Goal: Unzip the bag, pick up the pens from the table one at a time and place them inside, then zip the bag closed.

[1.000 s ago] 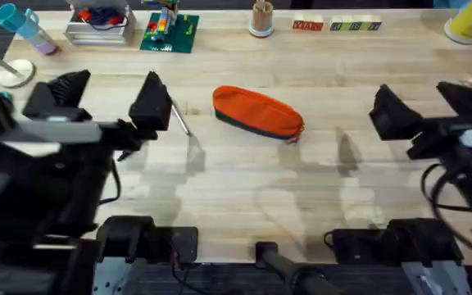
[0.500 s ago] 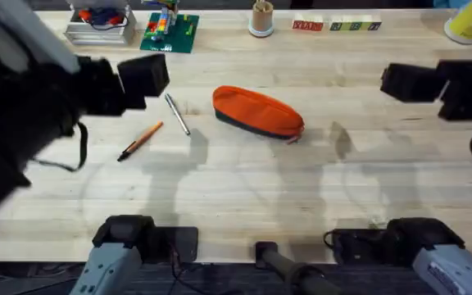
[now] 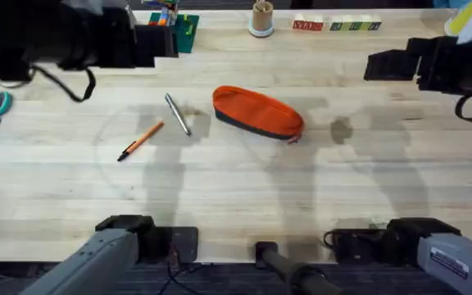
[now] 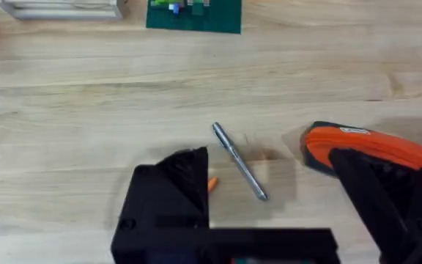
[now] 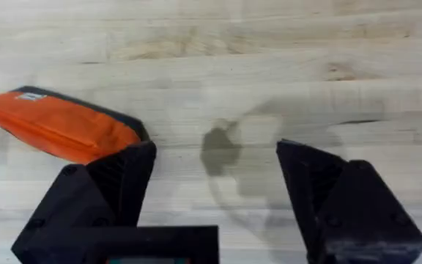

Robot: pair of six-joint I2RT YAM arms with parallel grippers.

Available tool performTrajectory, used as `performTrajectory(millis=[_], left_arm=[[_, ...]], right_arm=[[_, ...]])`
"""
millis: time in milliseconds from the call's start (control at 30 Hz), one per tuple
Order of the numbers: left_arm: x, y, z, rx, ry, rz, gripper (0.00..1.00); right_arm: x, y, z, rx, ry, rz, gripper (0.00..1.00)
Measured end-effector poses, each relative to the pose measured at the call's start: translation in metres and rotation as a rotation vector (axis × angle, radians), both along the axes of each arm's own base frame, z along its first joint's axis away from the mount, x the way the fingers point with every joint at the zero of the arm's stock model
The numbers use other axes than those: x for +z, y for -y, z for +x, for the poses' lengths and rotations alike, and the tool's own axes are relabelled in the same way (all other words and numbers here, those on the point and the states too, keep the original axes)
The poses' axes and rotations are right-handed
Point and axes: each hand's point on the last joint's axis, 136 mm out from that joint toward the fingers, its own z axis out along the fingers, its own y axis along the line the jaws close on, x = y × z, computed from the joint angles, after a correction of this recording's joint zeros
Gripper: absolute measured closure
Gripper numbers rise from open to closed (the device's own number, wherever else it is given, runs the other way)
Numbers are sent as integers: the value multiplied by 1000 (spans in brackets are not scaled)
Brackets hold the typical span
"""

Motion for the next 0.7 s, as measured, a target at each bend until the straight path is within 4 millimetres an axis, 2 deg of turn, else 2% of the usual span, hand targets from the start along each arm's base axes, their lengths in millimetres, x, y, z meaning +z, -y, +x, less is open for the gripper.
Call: performTrajectory(millis=[267, 700], left_arm=[[-22, 0, 17, 1, -64, 0, 7], [-31, -1, 25, 3, -85, 3, 7]], right_arm=[[0, -6, -2, -9, -14, 52, 5], [-2, -13, -6, 2, -36, 91, 3]])
